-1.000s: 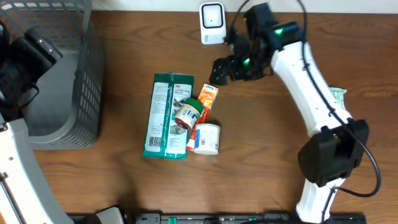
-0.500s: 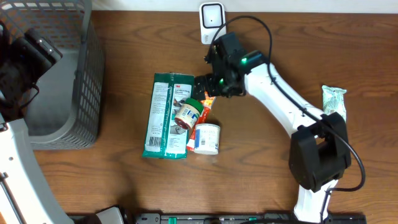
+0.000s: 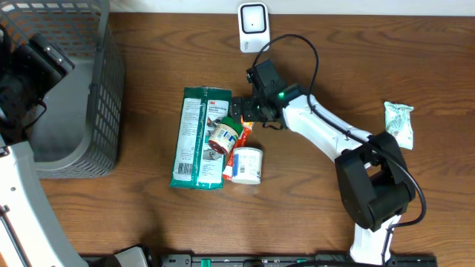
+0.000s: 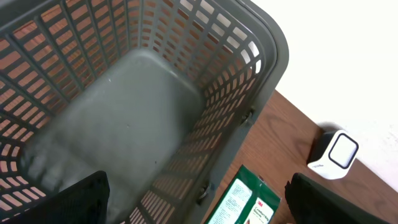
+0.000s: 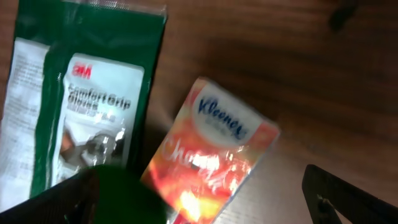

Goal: Scan the item barcode

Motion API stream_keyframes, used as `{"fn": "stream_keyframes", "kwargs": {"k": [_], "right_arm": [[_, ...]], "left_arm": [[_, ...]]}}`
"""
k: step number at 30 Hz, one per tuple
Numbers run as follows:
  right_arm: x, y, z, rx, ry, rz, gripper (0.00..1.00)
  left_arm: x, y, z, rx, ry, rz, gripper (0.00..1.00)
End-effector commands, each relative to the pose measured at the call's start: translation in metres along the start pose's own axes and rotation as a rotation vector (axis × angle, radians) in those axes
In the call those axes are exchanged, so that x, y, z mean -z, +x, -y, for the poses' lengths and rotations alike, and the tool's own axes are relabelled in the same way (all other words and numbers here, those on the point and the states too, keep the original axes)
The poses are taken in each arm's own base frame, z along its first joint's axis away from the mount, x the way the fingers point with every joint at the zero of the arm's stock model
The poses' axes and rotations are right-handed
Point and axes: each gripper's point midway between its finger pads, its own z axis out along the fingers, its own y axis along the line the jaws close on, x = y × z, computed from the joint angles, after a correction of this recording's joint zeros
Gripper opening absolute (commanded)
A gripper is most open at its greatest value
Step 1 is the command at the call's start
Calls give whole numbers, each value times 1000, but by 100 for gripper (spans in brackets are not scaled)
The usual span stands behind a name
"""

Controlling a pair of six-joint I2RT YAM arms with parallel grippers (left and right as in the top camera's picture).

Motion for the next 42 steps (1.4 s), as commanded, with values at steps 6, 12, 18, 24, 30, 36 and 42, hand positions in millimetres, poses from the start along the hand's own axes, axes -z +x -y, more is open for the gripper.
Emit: {"fn": "stream_keyframes", "kwargs": {"k": [6,12,18,24,30,36,42], "right_arm": [[-8,-4,24,-143,147,105,84],[-10,3,24,-197,148,99,73],[-12,7,28,-191,178,105,73],[-15,7,26,-246,162,125,72],[-23,5,18,-243,112,180,72],[-28,15,30,-250,146,185,72],[-15,14,61,-251,260,190,67]], "left_arm": [[0,-1,-2,12,-5,1,88],[0,-1,-2,12,-5,1,88],[0,-1,-2,12,-5,1,88],[0,-1,-2,12,-5,1,88],[0,-1,-2,12,-5,1,88],[0,-1,-2,12,-5,1,88],[0,-1,-2,12,-5,1,88]]}}
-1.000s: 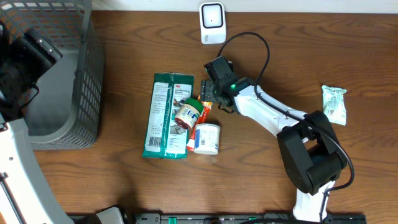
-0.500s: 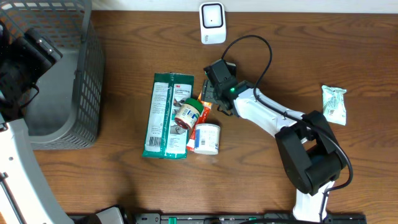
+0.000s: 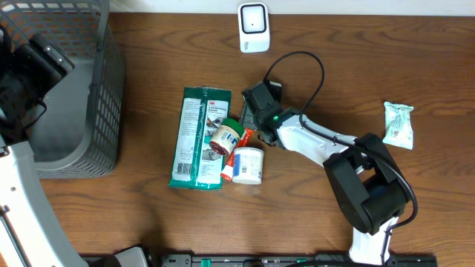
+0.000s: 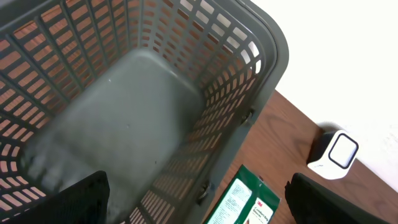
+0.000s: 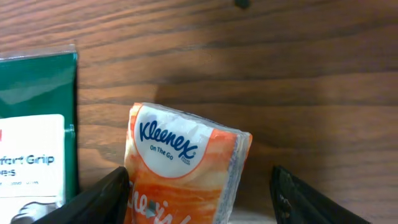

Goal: Scan the item barcode

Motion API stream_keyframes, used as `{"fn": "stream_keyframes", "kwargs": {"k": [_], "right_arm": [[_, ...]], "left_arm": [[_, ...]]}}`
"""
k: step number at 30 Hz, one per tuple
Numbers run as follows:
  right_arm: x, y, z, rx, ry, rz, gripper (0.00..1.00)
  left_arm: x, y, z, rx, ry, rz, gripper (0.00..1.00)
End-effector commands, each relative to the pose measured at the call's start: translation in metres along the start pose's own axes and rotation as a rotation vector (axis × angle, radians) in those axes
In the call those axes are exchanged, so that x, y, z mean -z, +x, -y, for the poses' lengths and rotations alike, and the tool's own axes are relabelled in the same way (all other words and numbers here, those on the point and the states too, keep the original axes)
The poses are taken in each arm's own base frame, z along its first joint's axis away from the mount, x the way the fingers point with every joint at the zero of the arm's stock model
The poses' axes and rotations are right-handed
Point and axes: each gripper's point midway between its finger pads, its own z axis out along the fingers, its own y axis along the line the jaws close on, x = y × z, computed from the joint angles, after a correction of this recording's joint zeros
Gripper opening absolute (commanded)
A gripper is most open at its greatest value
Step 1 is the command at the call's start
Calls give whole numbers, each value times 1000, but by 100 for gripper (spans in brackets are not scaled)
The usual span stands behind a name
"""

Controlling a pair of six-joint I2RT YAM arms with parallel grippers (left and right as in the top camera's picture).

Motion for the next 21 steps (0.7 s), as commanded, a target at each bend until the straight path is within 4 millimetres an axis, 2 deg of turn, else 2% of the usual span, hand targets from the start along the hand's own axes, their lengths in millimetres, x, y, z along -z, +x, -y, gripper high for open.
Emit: {"fn": "stream_keyframes", "kwargs": {"k": [1,5,8,15,18,21], "right_arm": [[4,-9,31,-2,101,23,67],[20,-19,51,-22,138,8,68],[30,-23,58,9,131,-22,68],[41,-3,78,33,139,-169,72],[42,-2,79,25,105,-200,74],[47,-10,74,48,46,-201,77]], "left_arm": [[0,-1,-2,12,-5,1,88],[0,-1,-2,12,-5,1,88],[0,-1,-2,12,-5,1,88],[0,-1,-2,12,-5,1,88],[0,-1,-2,12,-5,1,88],[0,-1,-2,12,-5,1,88]]}}
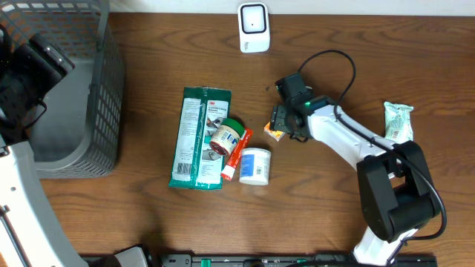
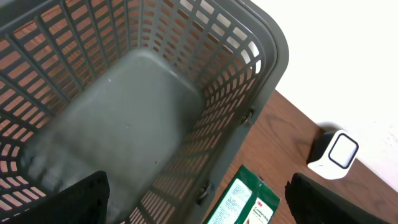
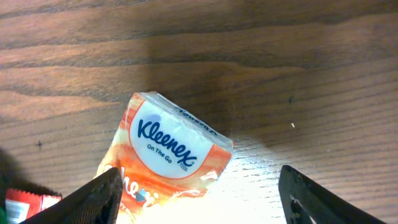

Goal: Scan the item barcode

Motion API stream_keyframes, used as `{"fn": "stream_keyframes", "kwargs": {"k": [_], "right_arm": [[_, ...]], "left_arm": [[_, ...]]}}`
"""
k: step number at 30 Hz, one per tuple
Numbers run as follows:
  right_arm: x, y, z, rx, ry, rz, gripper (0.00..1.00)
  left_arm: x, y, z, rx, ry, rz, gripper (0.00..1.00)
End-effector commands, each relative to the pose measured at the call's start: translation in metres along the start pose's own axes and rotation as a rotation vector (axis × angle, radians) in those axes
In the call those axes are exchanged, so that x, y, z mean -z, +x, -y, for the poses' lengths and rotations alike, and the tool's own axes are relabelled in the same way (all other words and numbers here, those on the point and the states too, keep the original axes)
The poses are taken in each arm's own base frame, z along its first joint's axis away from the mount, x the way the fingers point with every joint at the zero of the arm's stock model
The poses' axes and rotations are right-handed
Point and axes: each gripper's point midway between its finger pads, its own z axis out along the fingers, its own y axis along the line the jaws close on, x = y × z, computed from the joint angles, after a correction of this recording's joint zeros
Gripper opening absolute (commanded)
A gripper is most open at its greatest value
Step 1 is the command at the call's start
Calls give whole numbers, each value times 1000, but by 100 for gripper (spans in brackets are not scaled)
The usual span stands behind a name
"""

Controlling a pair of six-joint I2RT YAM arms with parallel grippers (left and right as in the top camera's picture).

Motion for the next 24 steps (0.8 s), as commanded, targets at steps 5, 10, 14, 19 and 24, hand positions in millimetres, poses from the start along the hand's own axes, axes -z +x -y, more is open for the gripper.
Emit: {"fn": "stream_keyframes", "kwargs": {"k": [5,10,14,19,24], "right_arm": [[33,-8,-14,34,-142,4,78],[35,10,-24,36,-183,-69,74],[32,20,-5,36,-78,-93,72],[32,27,15,38,16,-114,47],[33,39,13,42,1,-161,16]], "left_arm": [[0,-1,-2,12,-5,2,88],[0,-1,-2,12,-5,2,88],[0,-1,-2,12,-5,2,88],[0,-1,-2,12,-5,2,88],[0,-1,-2,12,-5,2,88]]}}
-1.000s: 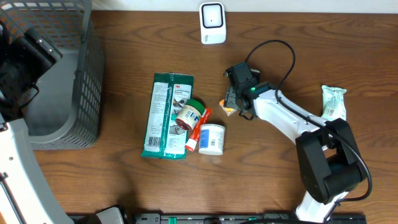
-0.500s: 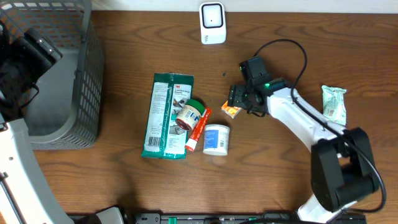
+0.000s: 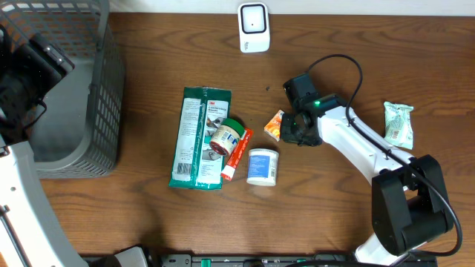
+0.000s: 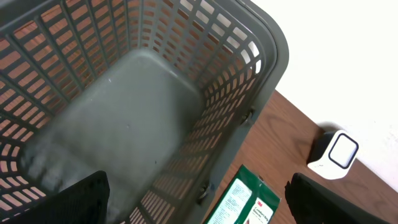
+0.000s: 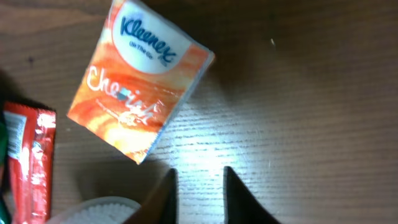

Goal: Scan the item barcode

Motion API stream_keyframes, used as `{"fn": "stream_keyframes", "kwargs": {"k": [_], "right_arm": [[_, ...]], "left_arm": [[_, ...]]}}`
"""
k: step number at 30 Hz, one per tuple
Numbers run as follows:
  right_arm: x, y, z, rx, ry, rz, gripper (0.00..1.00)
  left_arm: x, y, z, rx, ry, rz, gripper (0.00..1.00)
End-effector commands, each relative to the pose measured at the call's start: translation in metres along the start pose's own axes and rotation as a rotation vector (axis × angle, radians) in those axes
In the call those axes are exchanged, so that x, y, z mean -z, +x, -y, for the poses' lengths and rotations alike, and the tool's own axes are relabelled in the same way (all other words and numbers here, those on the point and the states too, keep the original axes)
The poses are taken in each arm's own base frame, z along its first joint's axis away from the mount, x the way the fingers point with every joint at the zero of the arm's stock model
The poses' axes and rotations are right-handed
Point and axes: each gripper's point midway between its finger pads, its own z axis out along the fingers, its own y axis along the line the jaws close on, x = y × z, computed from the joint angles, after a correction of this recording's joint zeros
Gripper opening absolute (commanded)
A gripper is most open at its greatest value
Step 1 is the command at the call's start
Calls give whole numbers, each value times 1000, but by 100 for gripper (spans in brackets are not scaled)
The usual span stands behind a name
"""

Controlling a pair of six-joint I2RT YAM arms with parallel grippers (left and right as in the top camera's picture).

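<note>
The orange Kleenex pack [image 3: 274, 124] [image 5: 140, 74] lies flat on the wood, apart from the heap. My right gripper [image 3: 296, 133] [image 5: 199, 171] hovers just right of it, its fingers [image 5: 165, 199] a narrow gap apart with only bare table between them. The white scanner [image 3: 253, 27] [image 4: 334, 154] stands at the table's far edge. My left gripper [image 4: 199, 205] hangs wide open over the grey basket [image 4: 261, 74], holding nothing.
Left of the tissue pack lie a green 3M pack [image 3: 199, 137], a small green-lidded jar [image 3: 225, 135], a red stick packet [image 3: 237, 154] and a white tub [image 3: 262, 166]. A green-white sachet [image 3: 398, 124] lies at the right. The basket [image 3: 67, 89] fills the left.
The right gripper's fingers have come much closer together and it now sits a little farther from the tissue pack. The white tub is slightly farther right. The left arm is unchanged.
The right gripper was wide open over the heap, the tissue pack lying against the jar and 3M pack. It then sat low at the pack. Then the pack lay right of the heap. Now it lies alone beside the narrowed gripper.
</note>
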Motion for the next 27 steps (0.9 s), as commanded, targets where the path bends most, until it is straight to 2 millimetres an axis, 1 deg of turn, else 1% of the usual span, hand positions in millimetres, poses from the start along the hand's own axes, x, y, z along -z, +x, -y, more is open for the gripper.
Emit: {"fn": "stream_keyframes", "kwargs": {"k": [1,6,10,13,16,19,22,24,27], "right_arm": [[0,10,-3,4,-14,-33,16],[0,30,-11,33,-12,-92,16],[0,43,-20,60,-8,-110,16],[0,49,-27,62,-9,-114,16],[0,50,-29,74,-1,-106,16],[0,42,-27,73,14,-67,17],[-1,24,-25,73,43,17,17],[-1,10,-24,71,62,85,13],[-1,-9,-36,63,23,167,10]], "left_arm": [[0,-1,-2,12,-5,1,88],[0,-1,-2,12,-5,1,88],[0,-1,-2,12,-5,1,88],[0,-1,-2,12,-5,1,88],[0,-1,-2,12,-5,1,88],[0,-1,-2,12,-5,1,88],[0,-1,-2,12,-5,1,88],[0,-1,-2,12,-5,1,88],[0,-1,-2,12,-5,1,88]]}}
